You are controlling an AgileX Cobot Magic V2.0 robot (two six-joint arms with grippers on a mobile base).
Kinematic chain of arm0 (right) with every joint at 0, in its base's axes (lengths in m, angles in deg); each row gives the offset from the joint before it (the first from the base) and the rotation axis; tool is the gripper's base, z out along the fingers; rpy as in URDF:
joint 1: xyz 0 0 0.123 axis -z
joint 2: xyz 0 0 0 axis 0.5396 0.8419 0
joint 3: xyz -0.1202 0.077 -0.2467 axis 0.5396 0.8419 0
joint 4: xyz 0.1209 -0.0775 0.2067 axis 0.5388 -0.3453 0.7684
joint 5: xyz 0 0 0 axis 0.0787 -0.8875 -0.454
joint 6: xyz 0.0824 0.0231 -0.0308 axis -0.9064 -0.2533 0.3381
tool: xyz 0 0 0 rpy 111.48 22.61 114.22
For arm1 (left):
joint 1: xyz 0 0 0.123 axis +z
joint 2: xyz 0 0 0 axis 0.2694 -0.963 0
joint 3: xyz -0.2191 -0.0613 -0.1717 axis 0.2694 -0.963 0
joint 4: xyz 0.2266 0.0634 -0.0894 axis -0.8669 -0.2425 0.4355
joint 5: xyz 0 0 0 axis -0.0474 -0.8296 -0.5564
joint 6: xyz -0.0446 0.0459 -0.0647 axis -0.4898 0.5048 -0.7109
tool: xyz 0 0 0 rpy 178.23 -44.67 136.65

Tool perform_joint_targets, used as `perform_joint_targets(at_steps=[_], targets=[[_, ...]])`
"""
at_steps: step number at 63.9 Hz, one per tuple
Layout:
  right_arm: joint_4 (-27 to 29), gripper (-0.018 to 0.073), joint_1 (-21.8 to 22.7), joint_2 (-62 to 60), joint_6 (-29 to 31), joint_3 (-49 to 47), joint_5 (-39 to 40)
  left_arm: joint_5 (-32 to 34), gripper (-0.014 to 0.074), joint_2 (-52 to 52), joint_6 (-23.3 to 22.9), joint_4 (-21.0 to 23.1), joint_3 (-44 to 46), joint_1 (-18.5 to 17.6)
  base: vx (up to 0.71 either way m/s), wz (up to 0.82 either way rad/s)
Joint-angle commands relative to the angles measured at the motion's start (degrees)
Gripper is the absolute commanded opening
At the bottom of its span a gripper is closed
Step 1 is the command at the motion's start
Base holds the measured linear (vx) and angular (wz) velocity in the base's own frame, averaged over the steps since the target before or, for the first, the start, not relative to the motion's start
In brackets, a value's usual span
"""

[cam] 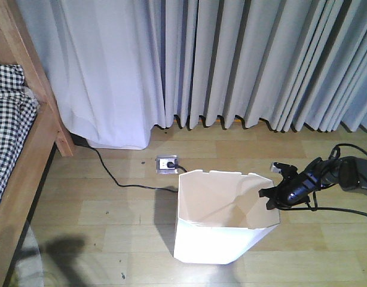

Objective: Move trash bin to bedside with robot
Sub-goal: 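Lower the bin onto the floor beside the bed with the right gripper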

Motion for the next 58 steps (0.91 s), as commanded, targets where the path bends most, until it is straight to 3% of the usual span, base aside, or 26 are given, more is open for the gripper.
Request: perform_joint_targets(at_steps=[1, 16, 37, 58], targets=[[4.6, -0.0003, -0.4, -3.7, -0.1, -3.1, -6.0, 3.8, -0.0006, 0.8, -0.2, 0.1, -0.2, -0.2, 0.0, 0.0], [1.5, 0.0002, -3.1, -0.1, -2.5, -8.6, -6.3, 3.8, -0.0006, 0.8, -0.2, 0.1, -0.2, -0.2, 0.0, 0.0], [-0.5, 0.0035, -3.2, 2.4, -7.1, -12.3, -7.7, 3.8, -0.0006, 0.8, -0.2, 0.1, -0.2, -0.2, 0.0, 0.0], [-0.5, 0.0222, -3.2, 2.4, -6.8, -12.5, -7.7, 3.8, -0.0006, 0.8, -0.2, 0.1, -0.2, -0.2, 0.0, 0.0]])
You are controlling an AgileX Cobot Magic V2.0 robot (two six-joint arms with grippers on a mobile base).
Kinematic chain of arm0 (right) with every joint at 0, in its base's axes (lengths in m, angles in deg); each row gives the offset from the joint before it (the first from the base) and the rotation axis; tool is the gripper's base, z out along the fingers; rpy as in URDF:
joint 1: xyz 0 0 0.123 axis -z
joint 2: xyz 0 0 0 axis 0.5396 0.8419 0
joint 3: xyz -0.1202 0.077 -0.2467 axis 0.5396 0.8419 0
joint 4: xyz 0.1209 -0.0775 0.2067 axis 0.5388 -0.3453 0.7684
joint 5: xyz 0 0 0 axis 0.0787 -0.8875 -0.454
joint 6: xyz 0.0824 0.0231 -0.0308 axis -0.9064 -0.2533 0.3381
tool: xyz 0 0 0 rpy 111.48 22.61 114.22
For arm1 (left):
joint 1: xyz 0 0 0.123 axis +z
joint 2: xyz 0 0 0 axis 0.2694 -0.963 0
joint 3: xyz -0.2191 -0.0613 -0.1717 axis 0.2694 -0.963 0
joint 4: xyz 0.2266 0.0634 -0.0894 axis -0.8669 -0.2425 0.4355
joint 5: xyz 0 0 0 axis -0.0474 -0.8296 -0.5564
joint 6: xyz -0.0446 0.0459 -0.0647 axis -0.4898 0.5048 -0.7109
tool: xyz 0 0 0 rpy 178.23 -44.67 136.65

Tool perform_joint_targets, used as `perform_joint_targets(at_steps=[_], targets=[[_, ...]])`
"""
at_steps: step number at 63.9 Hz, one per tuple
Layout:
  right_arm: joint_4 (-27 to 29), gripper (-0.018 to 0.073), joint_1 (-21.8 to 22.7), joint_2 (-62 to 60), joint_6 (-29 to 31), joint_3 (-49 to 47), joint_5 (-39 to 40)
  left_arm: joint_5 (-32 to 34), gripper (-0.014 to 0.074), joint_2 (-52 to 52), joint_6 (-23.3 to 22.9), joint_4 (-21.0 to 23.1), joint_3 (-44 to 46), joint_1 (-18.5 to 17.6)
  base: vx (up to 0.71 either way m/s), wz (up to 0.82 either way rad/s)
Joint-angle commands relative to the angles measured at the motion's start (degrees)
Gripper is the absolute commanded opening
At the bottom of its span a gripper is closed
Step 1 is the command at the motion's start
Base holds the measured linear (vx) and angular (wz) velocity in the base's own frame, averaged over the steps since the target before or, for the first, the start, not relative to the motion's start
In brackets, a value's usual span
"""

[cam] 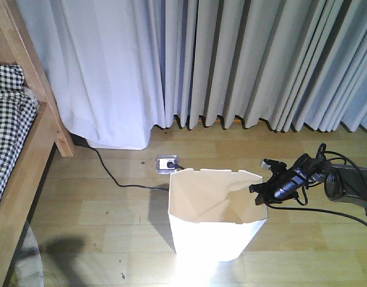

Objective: Move trash bin to bedside with robot
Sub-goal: 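Lower the bin onto the floor beside the bed with the right gripper, then open the right gripper and lift it away from the bin rim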

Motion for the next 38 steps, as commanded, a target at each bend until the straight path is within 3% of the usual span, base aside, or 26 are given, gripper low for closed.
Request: perform_joint_targets(at_steps=[1, 21, 38], targets=[[2.5, 0.0239, 0.2, -2.5, 0.8, -1.6, -2.4, 3.8, -0.0006, 0.8, -0.2, 0.1, -0.2, -0.2, 0.0, 0.0], [0.3, 0.0486, 0.3, -2.7, 1.0, -1.6, -1.8, 3.8, -0.0006, 0.8, -0.2, 0.1, -0.2, -0.2, 0.0, 0.0], [0.0, 0.0529, 0.3, -3.3, 1.0, -2.1, -1.2, 3.8, -0.0006, 0.8, -0.2, 0.1, -0.2, -0.2, 0.0, 0.0]])
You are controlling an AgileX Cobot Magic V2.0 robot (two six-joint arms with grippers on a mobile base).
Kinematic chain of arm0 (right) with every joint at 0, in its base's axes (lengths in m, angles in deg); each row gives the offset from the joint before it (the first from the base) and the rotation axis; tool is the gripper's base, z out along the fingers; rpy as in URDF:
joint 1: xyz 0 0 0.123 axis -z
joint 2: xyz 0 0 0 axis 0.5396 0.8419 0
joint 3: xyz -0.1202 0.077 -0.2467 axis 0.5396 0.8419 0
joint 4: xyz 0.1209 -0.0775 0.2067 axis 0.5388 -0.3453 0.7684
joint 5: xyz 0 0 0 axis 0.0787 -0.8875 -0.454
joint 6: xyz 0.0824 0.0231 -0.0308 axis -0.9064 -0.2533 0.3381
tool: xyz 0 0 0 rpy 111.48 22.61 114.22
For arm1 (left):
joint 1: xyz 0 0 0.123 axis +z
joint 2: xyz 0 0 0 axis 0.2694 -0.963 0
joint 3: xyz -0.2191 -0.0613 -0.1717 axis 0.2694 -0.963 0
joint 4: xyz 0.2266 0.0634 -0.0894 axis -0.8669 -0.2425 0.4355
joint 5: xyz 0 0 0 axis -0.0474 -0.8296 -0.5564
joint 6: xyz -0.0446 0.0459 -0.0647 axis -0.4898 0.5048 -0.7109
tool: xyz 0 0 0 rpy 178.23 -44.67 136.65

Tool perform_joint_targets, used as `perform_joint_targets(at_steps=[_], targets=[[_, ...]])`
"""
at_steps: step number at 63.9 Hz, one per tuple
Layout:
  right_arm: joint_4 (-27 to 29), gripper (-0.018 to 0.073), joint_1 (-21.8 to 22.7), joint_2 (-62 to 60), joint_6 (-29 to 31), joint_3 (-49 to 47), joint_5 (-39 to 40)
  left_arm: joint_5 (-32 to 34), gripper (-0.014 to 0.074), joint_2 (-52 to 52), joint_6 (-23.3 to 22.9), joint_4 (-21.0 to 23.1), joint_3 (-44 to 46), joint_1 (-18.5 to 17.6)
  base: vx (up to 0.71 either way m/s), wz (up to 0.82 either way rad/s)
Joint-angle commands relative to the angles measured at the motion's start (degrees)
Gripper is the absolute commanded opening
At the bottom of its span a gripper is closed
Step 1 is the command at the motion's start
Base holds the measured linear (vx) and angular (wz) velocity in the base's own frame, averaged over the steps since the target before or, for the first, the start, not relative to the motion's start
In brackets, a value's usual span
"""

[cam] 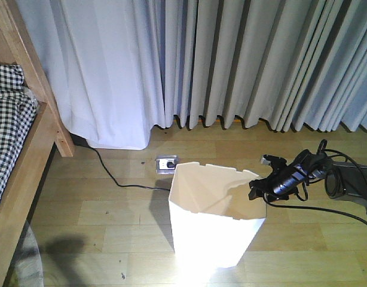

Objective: Move trash bin to bedside with robot
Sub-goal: 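Open the right gripper and lift it away from the bin rim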

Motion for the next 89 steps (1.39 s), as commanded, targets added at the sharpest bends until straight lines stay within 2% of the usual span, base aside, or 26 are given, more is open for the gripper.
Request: perform_joint_targets(at_steps=[1, 29, 37, 48, 56, 62, 66, 79, 89], targets=[[0.7, 0.0529, 0.2, -2.7, 0.7, -1.3, -0.5, 3.8, -0.0006, 0.8, -0.2, 0.1, -0.2, -0.2, 0.0, 0.0], [0.3, 0.0529, 0.2, -4.0, 1.3, -0.9, -3.2, 3.8, -0.0006, 0.8, -0.2, 0.1, -0.2, -0.2, 0.0, 0.0], [0.6, 0.0529, 0.2, -6.1, 1.3, 2.3, -2.3, 3.8, -0.0006, 0.8, -0.2, 0.1, -0.2, -0.2, 0.0, 0.0], [4.1, 0.0529, 0.2, -13.8, 3.6, 16.6, 8.0, 3.8, -0.0006, 0.8, -0.2, 0.1, -0.2, -0.2, 0.0, 0.0], [9.6, 0.0529, 0.2, -22.1, 11.8, 29.9, 17.6, 3.8, -0.0006, 0.8, -0.2, 0.1, -0.2, -0.2, 0.0, 0.0], [11.8, 0.0529, 0.2, -28.7, 18.0, 39.1, 20.8, 3.8, -0.0006, 0.8, -0.2, 0.1, -0.2, -0.2, 0.0, 0.0], [12.6, 0.0529, 0.2, -32.6, 20.0, 44.2, 22.5, 3.8, -0.0006, 0.8, -0.2, 0.1, -0.2, -0.2, 0.0, 0.0], [12.9, 0.0529, 0.2, -48.8, 21.8, 60.5, 29.8, 3.8, -0.0006, 0.8, -0.2, 0.1, -0.2, -0.2, 0.0, 0.0], [12.3, 0.0529, 0.2, -63.3, 26.6, 68.9, 30.0, 3.8, -0.0006, 0.8, -0.2, 0.1, -0.2, -0.2, 0.0, 0.0]])
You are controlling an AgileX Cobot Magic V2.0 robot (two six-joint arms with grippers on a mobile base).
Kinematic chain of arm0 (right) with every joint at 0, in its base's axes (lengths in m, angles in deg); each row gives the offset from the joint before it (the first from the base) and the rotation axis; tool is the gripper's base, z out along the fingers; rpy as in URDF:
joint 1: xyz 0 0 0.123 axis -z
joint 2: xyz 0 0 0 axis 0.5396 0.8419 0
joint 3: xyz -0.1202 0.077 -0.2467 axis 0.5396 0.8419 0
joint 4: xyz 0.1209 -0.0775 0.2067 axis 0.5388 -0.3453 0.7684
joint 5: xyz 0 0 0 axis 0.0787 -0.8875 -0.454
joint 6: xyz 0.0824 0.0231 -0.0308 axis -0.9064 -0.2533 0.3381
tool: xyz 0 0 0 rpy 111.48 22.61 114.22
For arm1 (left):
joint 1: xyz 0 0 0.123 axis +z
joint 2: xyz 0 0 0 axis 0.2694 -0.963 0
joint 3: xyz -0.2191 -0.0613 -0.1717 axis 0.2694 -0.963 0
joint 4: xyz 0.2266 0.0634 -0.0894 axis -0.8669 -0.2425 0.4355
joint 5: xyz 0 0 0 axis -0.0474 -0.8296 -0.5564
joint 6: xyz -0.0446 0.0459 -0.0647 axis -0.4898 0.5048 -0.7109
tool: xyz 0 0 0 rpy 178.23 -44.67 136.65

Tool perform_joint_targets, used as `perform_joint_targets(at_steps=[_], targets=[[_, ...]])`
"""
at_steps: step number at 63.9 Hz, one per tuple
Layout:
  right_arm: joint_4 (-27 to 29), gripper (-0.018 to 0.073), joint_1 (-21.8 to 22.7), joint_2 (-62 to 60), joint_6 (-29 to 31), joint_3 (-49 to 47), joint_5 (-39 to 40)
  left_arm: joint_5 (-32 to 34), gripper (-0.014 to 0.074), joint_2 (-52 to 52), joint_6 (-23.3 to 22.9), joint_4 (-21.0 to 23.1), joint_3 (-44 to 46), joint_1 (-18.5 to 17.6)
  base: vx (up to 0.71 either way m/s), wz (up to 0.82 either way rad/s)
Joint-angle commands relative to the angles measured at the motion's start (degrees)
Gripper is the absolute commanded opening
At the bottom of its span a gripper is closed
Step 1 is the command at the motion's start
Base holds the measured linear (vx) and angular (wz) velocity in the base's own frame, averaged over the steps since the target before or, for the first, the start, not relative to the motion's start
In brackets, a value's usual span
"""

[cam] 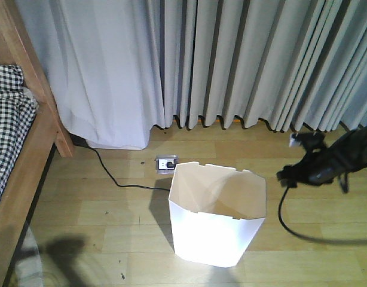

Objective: Move trash bin to bedside with robot
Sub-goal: 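Open the right gripper and lift it away from the bin rim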

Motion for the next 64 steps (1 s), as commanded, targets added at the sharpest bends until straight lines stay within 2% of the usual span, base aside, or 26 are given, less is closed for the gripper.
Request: perform_joint_targets(at_steps=[1, 26, 34, 44, 51, 56, 64], targets=[[-0.1, 0.0529, 0.2, -11.6, 3.4, 3.4, 0.6, 3.8, -0.0006, 0.8, -0.2, 0.1, -0.2, -0.2, 0.0, 0.0], [1.1, 0.0529, 0.2, -48.2, 3.8, 12.8, -2.0, 3.8, -0.0006, 0.8, -0.2, 0.1, -0.2, -0.2, 0.0, 0.0], [5.5, 0.0529, 0.2, -60.1, 3.8, 17.1, -0.6, 3.8, -0.0006, 0.8, -0.2, 0.1, -0.2, -0.2, 0.0, 0.0], [14.2, 0.0529, 0.2, -76.1, 4.0, 24.5, 5.3, 3.8, -0.0006, 0.8, -0.2, 0.1, -0.2, -0.2, 0.0, 0.0], [15.4, 0.0529, 0.2, -85.3, 4.0, 28.9, 7.0, 3.8, -0.0006, 0.8, -0.2, 0.1, -0.2, -0.2, 0.0, 0.0], [15.0, 0.0529, 0.2, -90.7, 4.2, 31.1, 5.3, 3.8, -0.0006, 0.8, -0.2, 0.1, -0.2, -0.2, 0.0, 0.0], [15.2, 0.0529, 0.2, -98.7, 3.9, 33.7, -2.4, 3.8, -0.0006, 0.8, -0.2, 0.1, -0.2, -0.2, 0.0, 0.0]])
